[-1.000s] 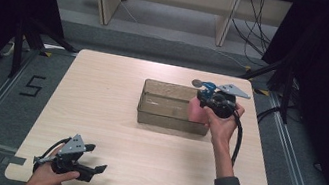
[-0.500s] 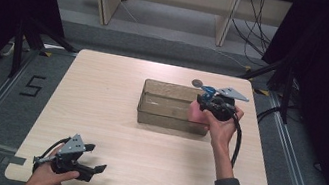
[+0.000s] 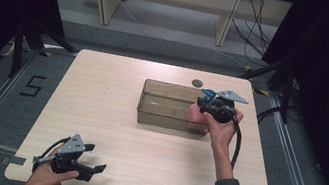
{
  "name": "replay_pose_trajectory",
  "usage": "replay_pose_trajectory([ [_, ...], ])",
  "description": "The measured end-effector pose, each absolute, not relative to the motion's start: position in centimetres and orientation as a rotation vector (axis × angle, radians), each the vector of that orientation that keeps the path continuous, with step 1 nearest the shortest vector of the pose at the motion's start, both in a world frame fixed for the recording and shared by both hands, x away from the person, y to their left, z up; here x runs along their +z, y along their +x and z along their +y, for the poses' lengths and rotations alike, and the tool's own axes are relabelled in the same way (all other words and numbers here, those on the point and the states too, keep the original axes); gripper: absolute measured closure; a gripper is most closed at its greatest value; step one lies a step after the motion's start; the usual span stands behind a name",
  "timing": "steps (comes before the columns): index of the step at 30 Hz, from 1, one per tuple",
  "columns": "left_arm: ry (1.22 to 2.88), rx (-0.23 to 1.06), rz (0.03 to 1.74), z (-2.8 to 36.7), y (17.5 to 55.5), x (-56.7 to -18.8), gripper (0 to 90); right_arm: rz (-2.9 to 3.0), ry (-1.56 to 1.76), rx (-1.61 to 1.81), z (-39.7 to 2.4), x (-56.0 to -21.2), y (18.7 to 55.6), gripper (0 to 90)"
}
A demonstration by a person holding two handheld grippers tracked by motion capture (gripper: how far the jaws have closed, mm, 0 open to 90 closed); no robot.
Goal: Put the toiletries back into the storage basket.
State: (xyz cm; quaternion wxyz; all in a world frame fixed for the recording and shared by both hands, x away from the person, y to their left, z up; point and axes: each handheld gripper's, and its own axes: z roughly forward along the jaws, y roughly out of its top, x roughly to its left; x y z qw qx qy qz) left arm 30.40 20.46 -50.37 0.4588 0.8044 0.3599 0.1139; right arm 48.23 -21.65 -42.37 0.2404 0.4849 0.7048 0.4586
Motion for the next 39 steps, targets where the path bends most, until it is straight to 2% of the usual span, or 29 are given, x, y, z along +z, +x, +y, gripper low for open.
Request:
replay_pose_trajectory([
  [28, 1.987, 0.281, 0.876, 20.42, 30.40, -50.32, 15.0, 1.966, 1.247, 1.188, -21.53, -43.28, 48.01, 52.6],
  [36, 2.002, 0.277, 0.867, 20.49, 30.36, -50.31, 15.0, 1.922, 1.330, 1.241, -21.38, -43.10, 47.76, 33.1],
  [39, 1.997, 0.274, 0.875, 20.44, 30.40, -50.29, 15.0, 1.909, 1.345, 1.262, -21.79, -42.78, 47.54, 28.3],
])
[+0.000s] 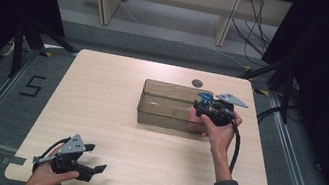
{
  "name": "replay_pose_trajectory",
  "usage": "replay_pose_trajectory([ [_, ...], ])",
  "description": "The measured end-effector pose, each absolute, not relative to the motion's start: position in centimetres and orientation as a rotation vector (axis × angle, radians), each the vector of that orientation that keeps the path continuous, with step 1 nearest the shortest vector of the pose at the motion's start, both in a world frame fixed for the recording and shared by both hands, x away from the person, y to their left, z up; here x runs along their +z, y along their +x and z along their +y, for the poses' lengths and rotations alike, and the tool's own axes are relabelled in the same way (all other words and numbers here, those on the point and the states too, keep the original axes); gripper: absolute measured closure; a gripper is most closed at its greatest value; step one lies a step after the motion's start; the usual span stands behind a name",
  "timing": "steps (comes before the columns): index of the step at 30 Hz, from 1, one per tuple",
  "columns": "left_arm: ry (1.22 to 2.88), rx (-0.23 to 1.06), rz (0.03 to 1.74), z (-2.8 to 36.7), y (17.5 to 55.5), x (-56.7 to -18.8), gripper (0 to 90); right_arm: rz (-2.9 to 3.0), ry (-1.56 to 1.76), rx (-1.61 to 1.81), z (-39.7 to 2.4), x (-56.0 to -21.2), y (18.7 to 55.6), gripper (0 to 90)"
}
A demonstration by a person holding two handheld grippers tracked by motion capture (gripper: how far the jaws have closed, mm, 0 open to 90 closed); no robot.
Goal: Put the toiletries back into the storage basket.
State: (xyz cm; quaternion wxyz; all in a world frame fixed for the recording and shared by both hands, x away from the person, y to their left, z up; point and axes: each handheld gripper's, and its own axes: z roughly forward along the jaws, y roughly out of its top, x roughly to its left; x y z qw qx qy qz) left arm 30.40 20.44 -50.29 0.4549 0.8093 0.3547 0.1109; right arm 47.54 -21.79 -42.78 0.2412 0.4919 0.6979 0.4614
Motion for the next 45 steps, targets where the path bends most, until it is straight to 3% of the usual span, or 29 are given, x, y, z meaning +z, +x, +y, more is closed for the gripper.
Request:
replay_pose_trajectory([
  [14, 1.981, 0.280, 0.877, 20.4, 30.3, -50.3, 15.0, 1.871, 1.375, 1.326, -22.3, -42.0, 46.1, 19.1],
  [45, 1.994, 0.285, 0.874, 20.4, 30.3, -50.2, 14.9, 1.894, 1.325, 1.345, -22.6, -41.6, 43.2, 17.6],
])
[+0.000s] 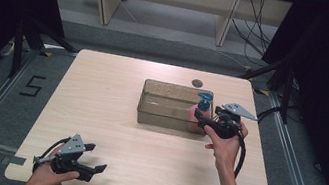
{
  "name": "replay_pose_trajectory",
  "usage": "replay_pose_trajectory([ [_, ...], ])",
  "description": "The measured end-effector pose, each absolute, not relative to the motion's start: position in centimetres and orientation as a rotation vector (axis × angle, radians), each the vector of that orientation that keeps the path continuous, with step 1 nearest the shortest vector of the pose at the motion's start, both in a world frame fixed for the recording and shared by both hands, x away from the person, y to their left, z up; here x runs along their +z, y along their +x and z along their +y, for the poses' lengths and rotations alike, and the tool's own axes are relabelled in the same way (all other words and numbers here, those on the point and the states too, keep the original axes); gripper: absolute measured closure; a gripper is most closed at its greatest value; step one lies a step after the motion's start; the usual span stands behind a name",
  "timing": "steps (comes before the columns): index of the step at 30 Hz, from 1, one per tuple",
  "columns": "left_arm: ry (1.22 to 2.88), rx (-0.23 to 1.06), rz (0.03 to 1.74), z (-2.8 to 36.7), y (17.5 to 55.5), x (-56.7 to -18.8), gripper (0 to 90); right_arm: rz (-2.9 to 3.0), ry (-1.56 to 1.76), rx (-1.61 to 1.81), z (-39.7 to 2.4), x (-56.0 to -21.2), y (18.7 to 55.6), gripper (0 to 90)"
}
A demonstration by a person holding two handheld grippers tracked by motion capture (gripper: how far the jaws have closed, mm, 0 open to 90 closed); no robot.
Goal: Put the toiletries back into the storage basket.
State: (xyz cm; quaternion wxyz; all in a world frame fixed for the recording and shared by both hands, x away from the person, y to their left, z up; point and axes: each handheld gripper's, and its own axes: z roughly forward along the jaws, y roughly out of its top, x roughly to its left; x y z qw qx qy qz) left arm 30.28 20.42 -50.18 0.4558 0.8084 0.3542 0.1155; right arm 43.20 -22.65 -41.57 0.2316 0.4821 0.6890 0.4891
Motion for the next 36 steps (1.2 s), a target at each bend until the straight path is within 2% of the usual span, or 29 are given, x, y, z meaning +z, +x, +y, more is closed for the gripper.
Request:
replay_pose_trajectory([
  [33, 1.999, 0.294, 0.850, 20.16, 30.52, -50.13, 14.8, 1.908, 1.315, 1.350, -22.83, -41.88, 42.58, 17.4],
  [36, 1.996, 0.291, 0.849, 20.15, 30.56, -50.05, 14.8, 1.910, 1.404, 1.379, -22.26, -41.79, 42.25, 17.3],
])
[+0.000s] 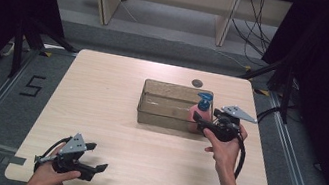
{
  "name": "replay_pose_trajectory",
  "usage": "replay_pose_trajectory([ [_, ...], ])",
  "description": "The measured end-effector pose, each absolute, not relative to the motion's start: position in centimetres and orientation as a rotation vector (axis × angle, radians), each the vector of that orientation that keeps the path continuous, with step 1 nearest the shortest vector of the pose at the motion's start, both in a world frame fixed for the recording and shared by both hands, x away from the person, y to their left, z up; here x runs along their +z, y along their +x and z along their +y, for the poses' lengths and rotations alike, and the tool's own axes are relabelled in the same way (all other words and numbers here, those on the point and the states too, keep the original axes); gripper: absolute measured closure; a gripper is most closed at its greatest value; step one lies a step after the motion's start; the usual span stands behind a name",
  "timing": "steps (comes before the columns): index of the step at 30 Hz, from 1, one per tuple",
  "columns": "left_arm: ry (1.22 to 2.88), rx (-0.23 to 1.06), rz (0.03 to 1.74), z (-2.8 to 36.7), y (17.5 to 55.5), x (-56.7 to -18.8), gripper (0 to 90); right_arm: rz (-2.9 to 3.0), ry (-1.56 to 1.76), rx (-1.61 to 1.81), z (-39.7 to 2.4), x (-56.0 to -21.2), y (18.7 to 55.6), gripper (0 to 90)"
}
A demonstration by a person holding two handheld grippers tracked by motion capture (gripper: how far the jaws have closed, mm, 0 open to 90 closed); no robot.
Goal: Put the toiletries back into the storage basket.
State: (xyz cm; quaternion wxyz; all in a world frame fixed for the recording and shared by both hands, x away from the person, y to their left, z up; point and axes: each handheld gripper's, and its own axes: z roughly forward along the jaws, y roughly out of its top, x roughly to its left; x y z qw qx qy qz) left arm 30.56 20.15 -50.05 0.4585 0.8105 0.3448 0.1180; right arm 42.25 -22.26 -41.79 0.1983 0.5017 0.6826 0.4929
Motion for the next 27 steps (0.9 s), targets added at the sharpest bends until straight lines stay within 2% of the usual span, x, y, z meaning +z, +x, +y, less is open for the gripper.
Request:
replay_pose_trajectory([
  [19, 1.986, 0.290, 0.862, 20.4, 30.3, -50.3, 14.9, 1.920, 1.340, 1.403, -22.0, -41.7, 41.6, 16.8],
  [20, 2.005, 0.318, 0.858, 20.5, 30.4, -50.3, 14.8, 1.926, 1.330, 1.403, -22.0, -41.7, 41.5, 16.8],
  [27, 1.991, 0.292, 0.857, 20.4, 30.2, -50.2, 14.8, 1.937, 1.317, 1.398, -21.6, -42.0, 41.0, 16.6],
])
